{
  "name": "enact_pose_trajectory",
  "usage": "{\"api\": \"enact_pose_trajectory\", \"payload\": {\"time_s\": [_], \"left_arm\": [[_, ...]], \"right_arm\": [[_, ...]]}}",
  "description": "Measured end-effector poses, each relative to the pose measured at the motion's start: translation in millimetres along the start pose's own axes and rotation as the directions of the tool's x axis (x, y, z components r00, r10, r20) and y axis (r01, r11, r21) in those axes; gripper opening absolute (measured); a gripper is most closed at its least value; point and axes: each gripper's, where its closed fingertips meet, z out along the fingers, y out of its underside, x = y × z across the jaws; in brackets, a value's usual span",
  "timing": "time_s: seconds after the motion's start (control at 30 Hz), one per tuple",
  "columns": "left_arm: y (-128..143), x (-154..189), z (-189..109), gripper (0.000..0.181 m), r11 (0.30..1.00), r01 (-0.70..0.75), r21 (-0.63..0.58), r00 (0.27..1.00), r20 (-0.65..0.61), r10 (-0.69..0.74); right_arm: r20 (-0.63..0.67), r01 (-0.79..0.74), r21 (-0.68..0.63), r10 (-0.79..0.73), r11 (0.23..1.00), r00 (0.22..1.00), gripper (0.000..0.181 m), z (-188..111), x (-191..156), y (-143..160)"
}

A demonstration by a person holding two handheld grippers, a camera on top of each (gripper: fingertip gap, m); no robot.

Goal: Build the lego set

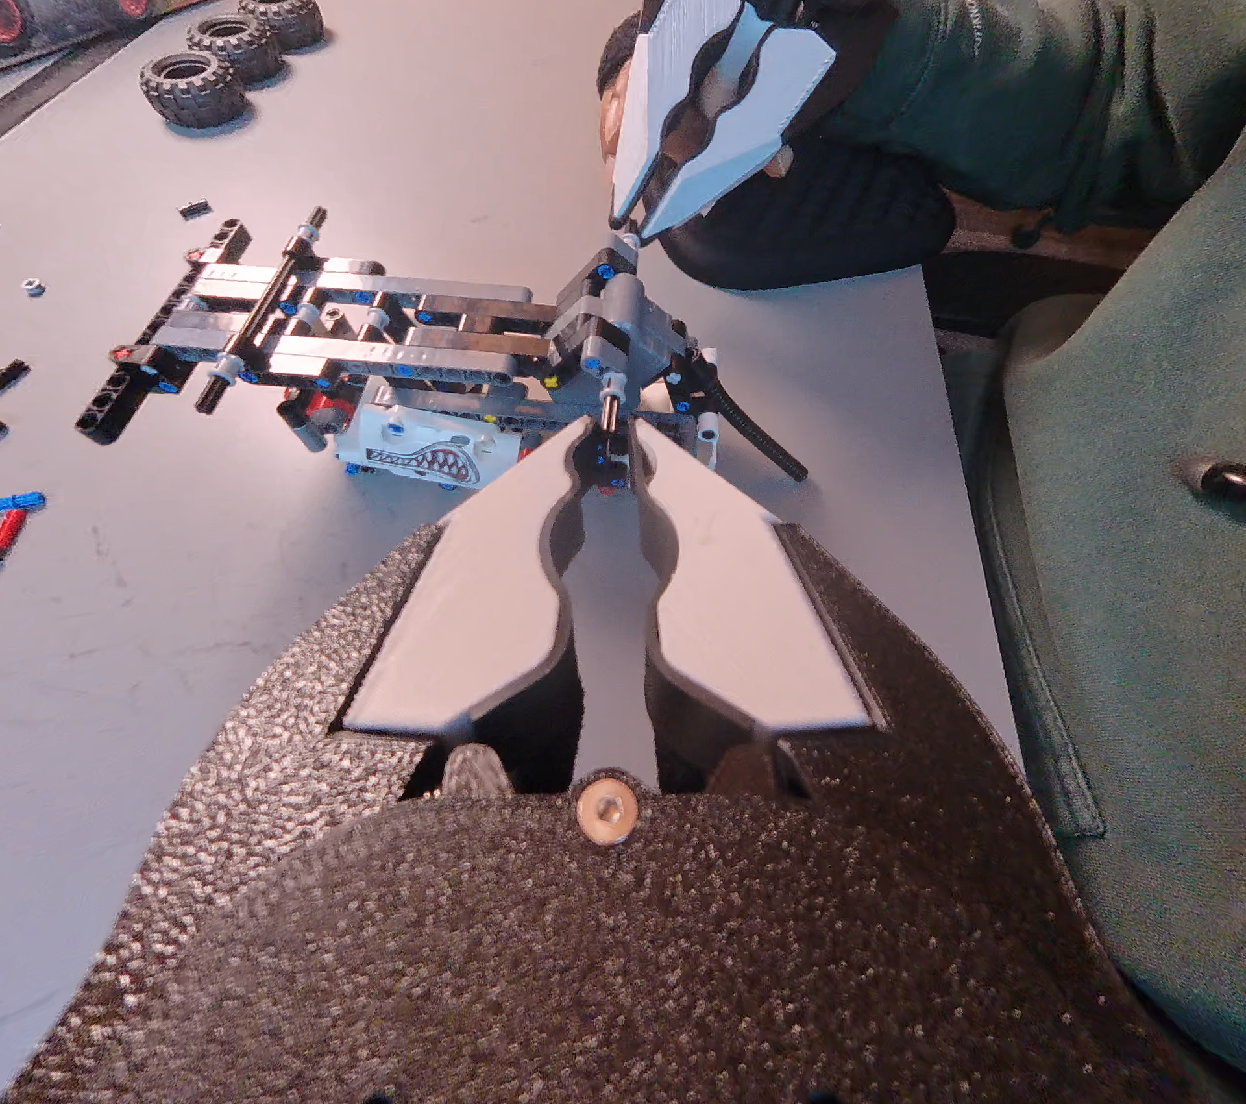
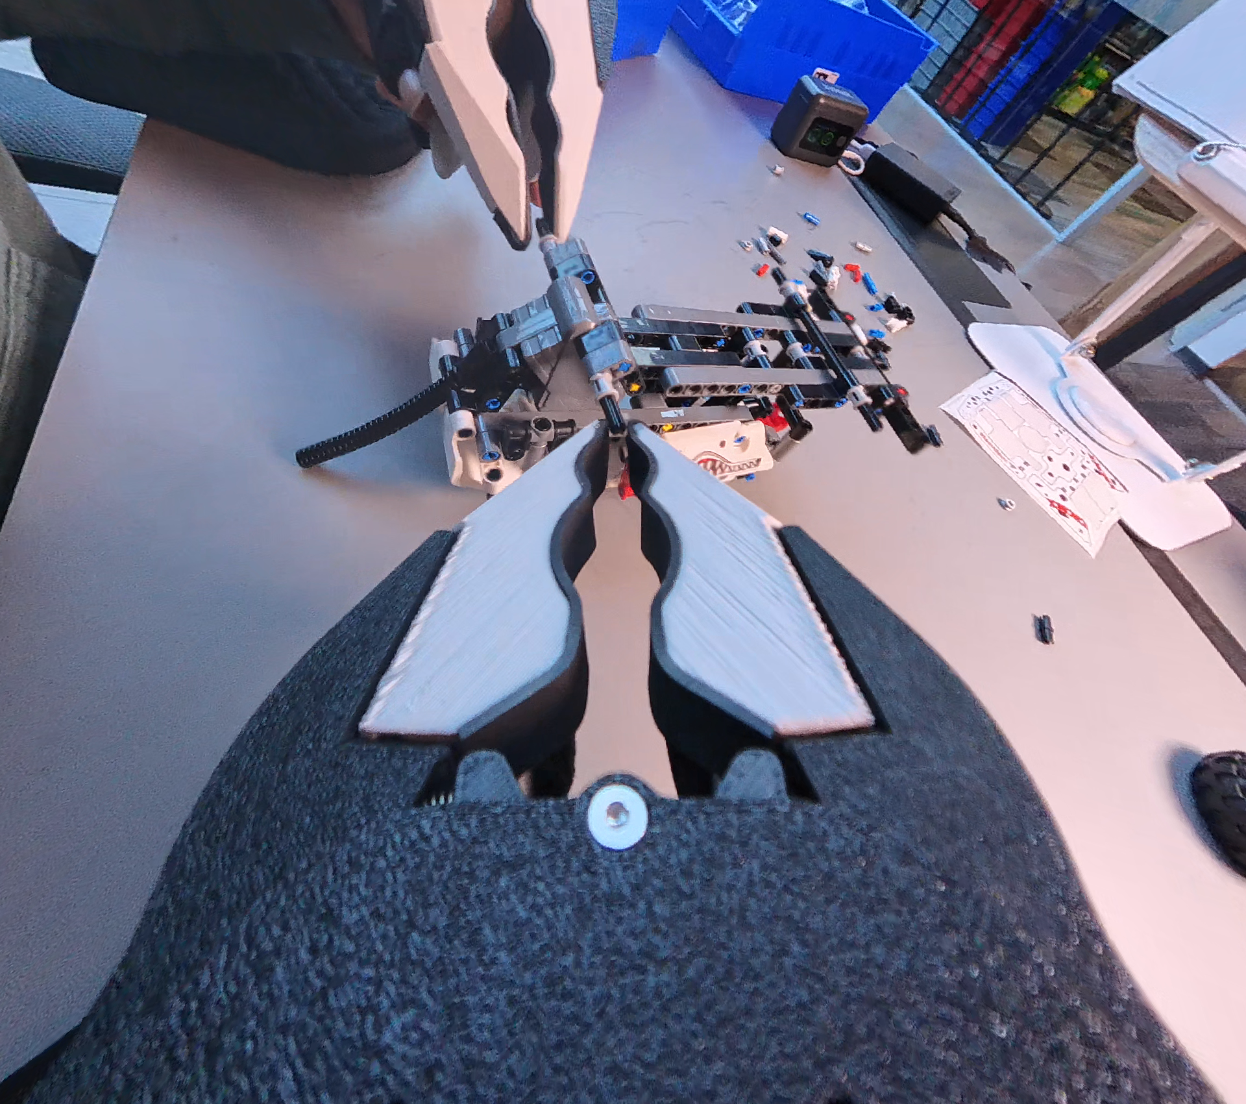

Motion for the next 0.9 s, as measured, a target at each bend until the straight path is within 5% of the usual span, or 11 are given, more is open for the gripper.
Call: {"api": "enact_pose_trajectory", "payload": {"time_s": [0.33,0.43,0.53,0.8,0.9], "left_arm": [[0,-2,-2,0.004,0.998,-0.001,0.067,1.000,0.028,-0.001],[1,-3,-3,0.005,0.998,0.002,0.065,0.999,0.041,-0.005],[-5,0,-15,0.031,0.997,0.037,0.069,0.999,0.034,-0.040],[-40,16,-70,0.083,0.937,0.099,0.336,0.971,0.175,-0.166],[-43,21,-87,0.050,0.875,0.131,0.466,0.944,0.210,-0.253]], "right_arm": [[-0.172,-0.082,-0.051,0.072,0.995,0.982,0.019,-32,-6,-3],[-0.183,-0.194,-0.053,0.182,0.980,0.966,0.037,-36,-23,-1],[-0.228,-0.238,-0.017,0.228,0.971,0.947,0.042,-34,-34,-9],[-0.345,-0.212,-0.068,0.177,0.975,0.922,0.043,-36,-30,-6],[-0.354,-0.235,0.030,0.230,0.972,0.907,0.032,-36,-25,-18]]}}
